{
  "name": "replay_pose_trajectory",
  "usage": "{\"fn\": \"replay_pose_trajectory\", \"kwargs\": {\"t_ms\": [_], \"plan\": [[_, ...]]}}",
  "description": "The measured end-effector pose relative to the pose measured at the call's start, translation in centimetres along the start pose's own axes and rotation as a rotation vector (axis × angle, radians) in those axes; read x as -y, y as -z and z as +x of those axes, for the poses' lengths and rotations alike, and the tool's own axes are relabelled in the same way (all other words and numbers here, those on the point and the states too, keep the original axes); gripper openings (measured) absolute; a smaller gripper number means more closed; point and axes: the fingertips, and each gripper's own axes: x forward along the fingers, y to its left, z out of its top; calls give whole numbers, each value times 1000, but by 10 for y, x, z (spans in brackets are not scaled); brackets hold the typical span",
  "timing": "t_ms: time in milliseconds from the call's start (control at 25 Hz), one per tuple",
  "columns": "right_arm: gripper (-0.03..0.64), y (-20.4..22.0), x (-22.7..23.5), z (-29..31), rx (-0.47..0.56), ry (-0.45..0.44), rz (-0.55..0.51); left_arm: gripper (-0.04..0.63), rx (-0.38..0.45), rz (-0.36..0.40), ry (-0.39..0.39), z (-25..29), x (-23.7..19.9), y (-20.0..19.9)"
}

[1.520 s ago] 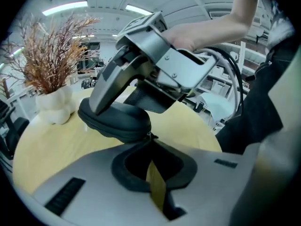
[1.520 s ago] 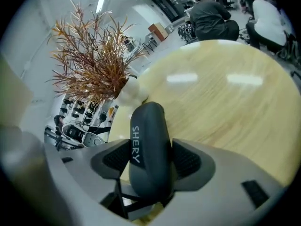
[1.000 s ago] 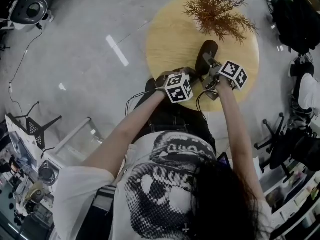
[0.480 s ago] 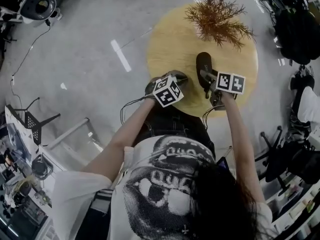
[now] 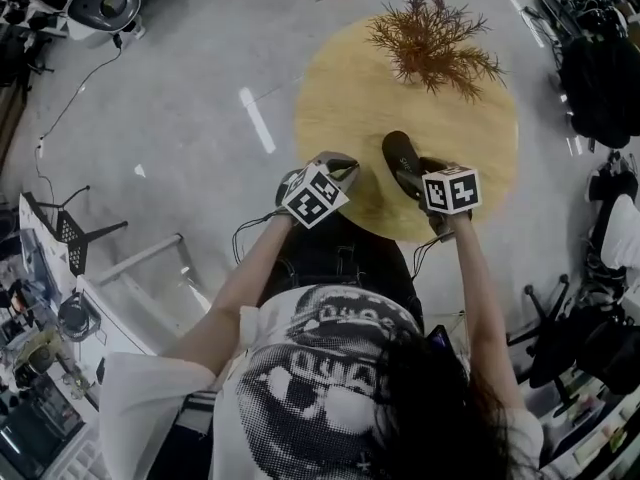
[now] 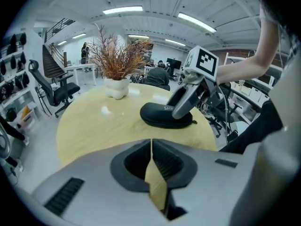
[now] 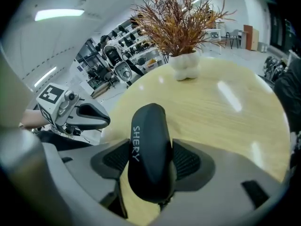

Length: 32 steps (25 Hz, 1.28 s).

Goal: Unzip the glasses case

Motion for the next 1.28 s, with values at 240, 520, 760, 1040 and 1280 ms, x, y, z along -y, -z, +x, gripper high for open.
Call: {"fn": "replay_pose_trajectory", "kwargs": {"t_ms": [240,520,760,1040,1280], "plan": [[288,-2,4,-3,76,8,-10,15,18,-98,-45,-21,2,0],[291,-2,1,-7,200,24,-45,15,36,-116,-50,-38,4,-9],[288,-6,-2,-13,251,124,-124,15,128,-140,-15,-55,6,-28],[262,0,-21,-39,299,301,-204,15,202,-95,7,-89,10,-30],[230,18,-98,-42,373,300,-237,15,222,-41,38,-135,18,5]]}}
